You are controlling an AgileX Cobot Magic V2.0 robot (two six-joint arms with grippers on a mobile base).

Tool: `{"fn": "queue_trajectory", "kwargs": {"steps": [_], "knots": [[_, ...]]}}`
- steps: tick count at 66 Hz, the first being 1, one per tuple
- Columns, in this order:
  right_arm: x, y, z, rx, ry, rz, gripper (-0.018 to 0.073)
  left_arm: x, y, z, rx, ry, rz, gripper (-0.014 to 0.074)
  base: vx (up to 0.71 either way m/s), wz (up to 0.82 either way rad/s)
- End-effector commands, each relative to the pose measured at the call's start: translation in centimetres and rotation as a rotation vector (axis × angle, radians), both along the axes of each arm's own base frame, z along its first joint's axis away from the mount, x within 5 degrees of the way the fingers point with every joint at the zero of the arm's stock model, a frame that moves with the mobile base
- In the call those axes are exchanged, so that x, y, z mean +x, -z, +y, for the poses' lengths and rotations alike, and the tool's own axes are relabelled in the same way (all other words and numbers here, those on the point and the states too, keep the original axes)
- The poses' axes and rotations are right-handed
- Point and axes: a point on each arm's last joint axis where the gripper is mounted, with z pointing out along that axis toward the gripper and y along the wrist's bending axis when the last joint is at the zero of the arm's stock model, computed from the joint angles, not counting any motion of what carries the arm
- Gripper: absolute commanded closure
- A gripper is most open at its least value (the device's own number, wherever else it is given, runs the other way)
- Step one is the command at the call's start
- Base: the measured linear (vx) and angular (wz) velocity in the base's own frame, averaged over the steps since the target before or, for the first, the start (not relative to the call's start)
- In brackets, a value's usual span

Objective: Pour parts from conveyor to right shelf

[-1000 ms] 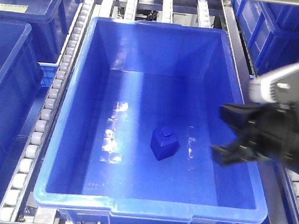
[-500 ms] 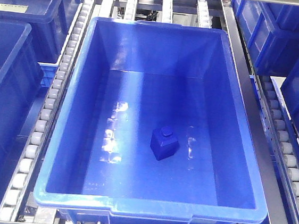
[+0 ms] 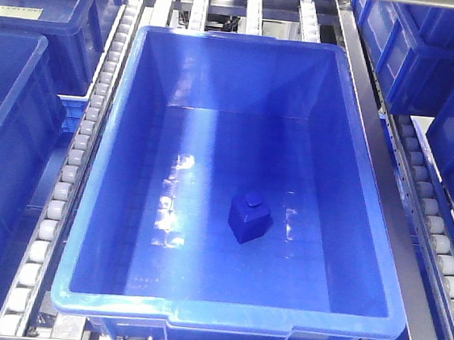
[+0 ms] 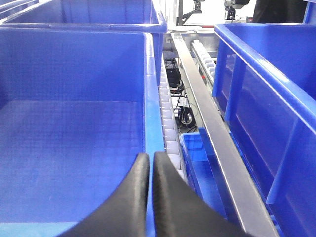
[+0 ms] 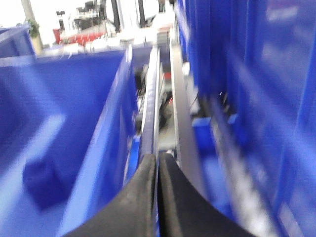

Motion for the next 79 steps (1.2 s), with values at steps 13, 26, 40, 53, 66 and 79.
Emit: {"fn": "queue_trajectory", "kwargs": {"steps": [13,26,40,53,66,79], "knots": [[0.4,2.7,-0.3,-0.094,0.035,-0.113,0.0568,0.1,-1.3,0.0,-0.016,0.006,-0.083,0.0602,0.00,0.00],[0.3,1.9,-0.3,-0.307,0.038,-0.208,0.0568,0.1,-1.3,0.0,-0.016,0.006,-0.083,0.0602,0.00,0.00],[0.3,2.0,-0.4,-0.252,0.038,-0.192,0.0568,0.1,-1.3,0.0,-0.016,0.006,-0.083,0.0602,0.00,0.00],[0.3,2.0,-0.1,-0.220,-0.009,-0.196,0.0568,0.1,-1.3,0.0,-0.016,0.006,-0.083,0.0602,0.00,0.00],[0.3,2.1,-0.1,-0.203,-0.004,-0.194,0.0568,0.1,-1.3,0.0,-0.016,0.006,-0.083,0.0602,0.00,0.00],[0.3,2.0,-0.1,-0.203,-0.004,-0.194,0.0568,0.1,-1.3,0.0,-0.016,0.006,-0.083,0.0602,0.00,0.00]]}}
